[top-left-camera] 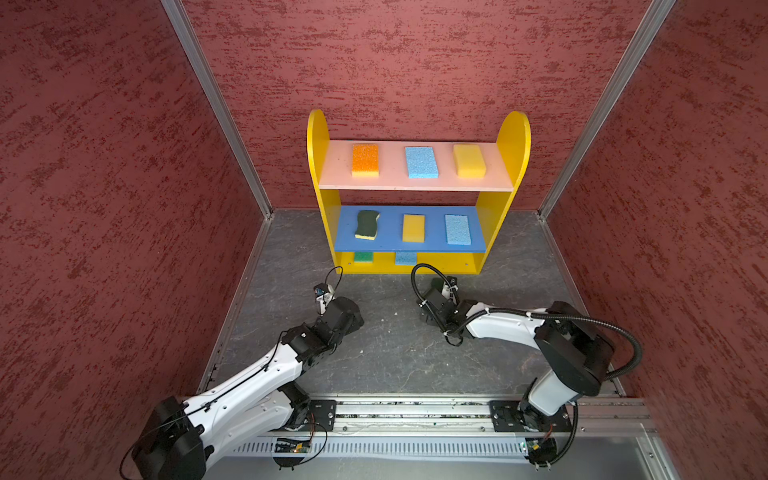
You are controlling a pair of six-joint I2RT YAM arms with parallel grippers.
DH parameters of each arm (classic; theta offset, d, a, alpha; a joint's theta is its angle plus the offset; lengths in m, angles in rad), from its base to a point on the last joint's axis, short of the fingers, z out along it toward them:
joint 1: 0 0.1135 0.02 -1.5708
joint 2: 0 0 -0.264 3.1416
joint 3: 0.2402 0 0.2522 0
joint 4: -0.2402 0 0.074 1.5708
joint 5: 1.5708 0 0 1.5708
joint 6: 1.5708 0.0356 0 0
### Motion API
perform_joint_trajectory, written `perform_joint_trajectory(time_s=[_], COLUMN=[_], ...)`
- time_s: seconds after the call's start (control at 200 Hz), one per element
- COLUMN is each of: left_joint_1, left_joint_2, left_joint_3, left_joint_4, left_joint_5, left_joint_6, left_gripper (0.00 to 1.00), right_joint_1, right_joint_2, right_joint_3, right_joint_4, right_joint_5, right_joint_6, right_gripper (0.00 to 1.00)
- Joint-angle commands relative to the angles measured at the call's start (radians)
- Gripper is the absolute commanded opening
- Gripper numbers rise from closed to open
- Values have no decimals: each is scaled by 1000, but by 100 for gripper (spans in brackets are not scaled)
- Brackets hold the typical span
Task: Place and organize the cleaning sponges onto the shelf
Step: 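Move the open right gripper over the dark green sponge on the floor, then lower the right gripper and close it on the dark green sponge's near end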
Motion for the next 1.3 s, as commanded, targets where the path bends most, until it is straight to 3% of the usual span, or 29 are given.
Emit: perform_joint_trajectory(time_s=[0.0, 1.297], left_joint_1=[4, 44], left_joint_2=[1, 60], left_joint_3=[-8, -4], left_joint_4=[21, 63], left_joint_5=[3, 40], left_joint_6=[17, 34], left_gripper=[73, 73], right_joint_1=[-10, -57], right_joint_2=[15, 94], right_joint_3=[27, 24], right_joint_4=[22, 141], right_joint_5=[-2, 29], right_joint_6=[7, -82], right_gripper=[99, 88])
